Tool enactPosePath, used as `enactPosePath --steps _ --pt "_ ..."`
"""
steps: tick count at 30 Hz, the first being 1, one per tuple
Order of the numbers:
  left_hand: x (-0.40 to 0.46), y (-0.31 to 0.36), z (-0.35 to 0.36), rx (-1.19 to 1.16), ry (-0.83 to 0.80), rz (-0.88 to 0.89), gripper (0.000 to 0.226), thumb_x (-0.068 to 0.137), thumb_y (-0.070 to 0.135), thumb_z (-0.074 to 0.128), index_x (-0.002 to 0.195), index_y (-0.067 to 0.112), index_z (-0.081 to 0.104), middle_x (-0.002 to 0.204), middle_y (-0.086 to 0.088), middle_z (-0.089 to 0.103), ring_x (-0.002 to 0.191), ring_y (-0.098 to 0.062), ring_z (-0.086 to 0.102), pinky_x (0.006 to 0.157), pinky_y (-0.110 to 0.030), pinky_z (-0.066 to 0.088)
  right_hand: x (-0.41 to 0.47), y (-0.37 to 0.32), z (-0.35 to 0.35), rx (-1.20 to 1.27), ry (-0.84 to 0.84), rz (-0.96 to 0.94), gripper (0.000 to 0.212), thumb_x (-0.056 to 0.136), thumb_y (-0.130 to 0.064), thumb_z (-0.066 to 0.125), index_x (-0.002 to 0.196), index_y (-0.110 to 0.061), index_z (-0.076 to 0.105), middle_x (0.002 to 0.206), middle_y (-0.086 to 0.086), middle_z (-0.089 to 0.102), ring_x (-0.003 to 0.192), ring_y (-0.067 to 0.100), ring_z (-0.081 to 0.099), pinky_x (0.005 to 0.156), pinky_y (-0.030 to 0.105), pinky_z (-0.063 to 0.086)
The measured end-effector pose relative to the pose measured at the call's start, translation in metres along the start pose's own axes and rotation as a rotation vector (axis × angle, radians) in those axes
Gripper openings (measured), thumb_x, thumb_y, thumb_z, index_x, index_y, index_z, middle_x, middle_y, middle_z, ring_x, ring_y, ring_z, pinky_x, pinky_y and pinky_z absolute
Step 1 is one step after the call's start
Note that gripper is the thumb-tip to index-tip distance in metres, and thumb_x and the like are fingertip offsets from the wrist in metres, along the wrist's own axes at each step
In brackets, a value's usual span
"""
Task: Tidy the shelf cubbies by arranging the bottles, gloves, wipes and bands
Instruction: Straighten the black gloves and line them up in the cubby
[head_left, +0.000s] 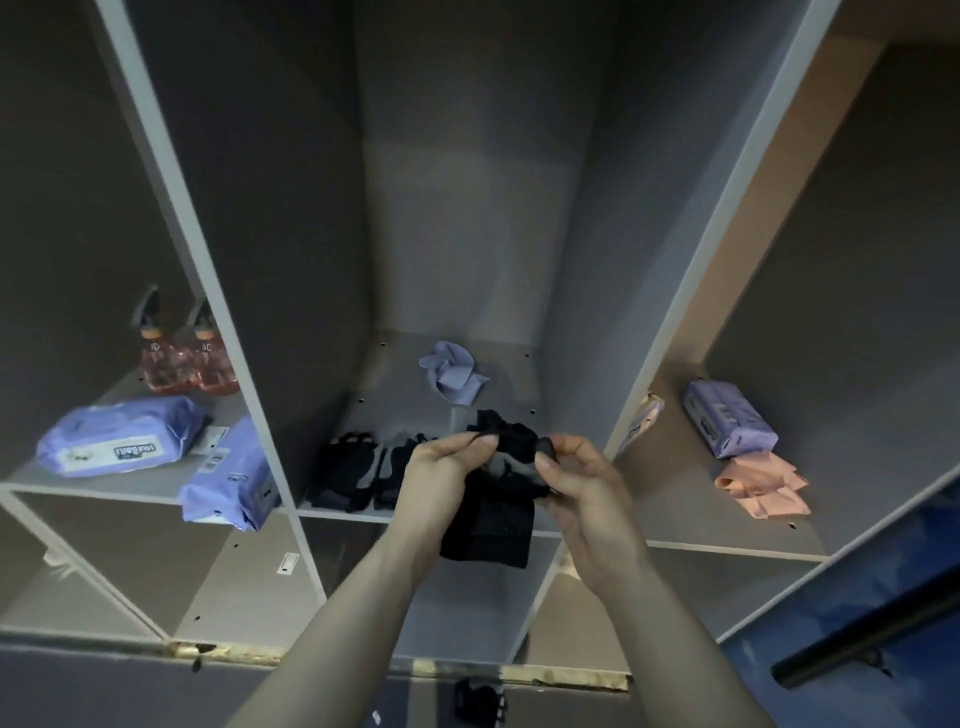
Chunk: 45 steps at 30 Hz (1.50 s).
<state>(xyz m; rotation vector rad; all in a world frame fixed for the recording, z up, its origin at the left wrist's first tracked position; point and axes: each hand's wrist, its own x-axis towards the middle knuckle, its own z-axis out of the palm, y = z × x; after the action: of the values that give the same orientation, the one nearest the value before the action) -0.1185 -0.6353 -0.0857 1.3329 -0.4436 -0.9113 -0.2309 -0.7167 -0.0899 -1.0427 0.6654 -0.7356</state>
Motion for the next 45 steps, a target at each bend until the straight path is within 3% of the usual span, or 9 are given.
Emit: enactPosePath --steps 5,10,19,23,26,31,35,40,45 --pt "0.004 0.012 -0.026 -0.018 -0.025 -0.026 0.022 0.091 0.02 0.061 0.089 0.002 0.074 0.084 -0.018 0.073 0.073 -0.026 0.069 0.071 -0.032 0.055 0.004 -0.001 0.026 0.195 -0.183 0.027 0.028 0.078 -0.009 0.054 0.105 -0.007 0.055 0.098 0.013 0.065 0.087 0.022 0.063 0.078 0.03 0.046" --pt "0.011 0.018 -0.057 0.028 -0.091 -0.044 0.026 0.091 0.024 0.061 0.092 0.001 0.074 0.092 -0.023 0.072 0.08 -0.031 0.068 0.078 -0.039 0.054 0.012 0.012 0.053 0.336 -0.161 0.048 0.025 0.078 -0.011 0.053 0.102 -0.012 0.058 0.095 0.01 0.066 0.086 0.022 0.063 0.074 0.028 0.05" --pt "0.019 0.031 -0.114 -0.183 -0.055 -0.067 0.02 0.088 0.018 0.063 0.094 0.001 0.073 0.096 -0.023 0.07 0.088 -0.032 0.066 0.091 -0.044 0.049 0.02 0.037 0.114 -0.218 -0.052 -0.269 0.022 0.091 0.01 0.048 0.093 -0.012 0.055 0.08 0.002 0.064 0.071 0.002 0.061 0.068 0.013 0.049" --pt "0.025 0.033 -0.124 -0.086 0.048 0.042 0.019 0.088 0.023 0.065 0.076 0.013 0.076 0.085 -0.014 0.074 0.088 -0.03 0.068 0.093 -0.045 0.049 0.016 0.049 0.124 -0.482 0.171 -0.421 0.019 0.086 -0.004 0.065 0.085 -0.021 0.055 0.087 0.002 0.06 0.076 0.0 0.056 0.074 0.012 0.044" --pt "0.025 0.031 -0.126 -0.031 0.115 0.129 0.02 0.088 0.026 0.066 0.074 0.018 0.077 0.087 -0.008 0.075 0.091 -0.025 0.07 0.094 -0.043 0.051 0.003 0.053 0.127 -0.509 0.325 -0.493 0.022 0.083 -0.022 0.07 0.07 -0.018 0.053 0.072 -0.001 0.053 0.063 0.003 0.045 0.064 0.012 0.038" --pt "0.025 0.031 -0.125 -0.079 0.127 0.04 0.027 0.088 0.025 0.065 0.064 0.02 0.075 0.076 -0.006 0.074 0.076 -0.019 0.068 0.083 -0.036 0.052 -0.002 0.054 0.138 -0.483 0.191 -0.254 0.028 0.075 -0.032 0.076 0.071 -0.011 0.059 0.061 -0.002 0.051 0.053 0.003 0.045 0.052 0.013 0.039" --pt "0.031 0.036 -0.131 -0.154 0.051 -0.077 0.018 0.086 0.021 0.063 0.084 0.009 0.076 0.088 -0.016 0.074 0.086 -0.03 0.07 0.088 -0.041 0.052 0.01 0.048 0.136 -0.408 0.103 -0.154 0.01 0.084 -0.009 0.068 0.077 -0.008 0.061 0.062 -0.002 0.054 0.047 -0.004 0.048 0.047 0.007 0.038" --pt "0.04 0.038 -0.129 -0.21 0.008 -0.137 0.022 0.09 0.019 0.057 0.092 0.004 0.073 0.081 -0.014 0.074 0.075 -0.025 0.07 0.07 -0.03 0.053 0.031 0.043 0.128 -0.358 0.095 -0.129 0.02 0.086 0.003 0.062 0.074 -0.013 0.064 0.056 -0.008 0.06 0.048 -0.002 0.05 0.047 0.009 0.039" --pt "0.05 0.039 -0.124 -0.27 0.035 -0.11 0.027 0.091 0.02 0.058 0.101 -0.002 0.071 0.097 -0.021 0.072 0.09 -0.032 0.069 0.087 -0.039 0.054 0.043 0.036 0.125 -0.279 0.033 -0.092 0.019 0.088 0.004 0.059 0.08 -0.012 0.064 0.057 -0.008 0.061 0.053 0.004 0.05 0.046 0.012 0.037"
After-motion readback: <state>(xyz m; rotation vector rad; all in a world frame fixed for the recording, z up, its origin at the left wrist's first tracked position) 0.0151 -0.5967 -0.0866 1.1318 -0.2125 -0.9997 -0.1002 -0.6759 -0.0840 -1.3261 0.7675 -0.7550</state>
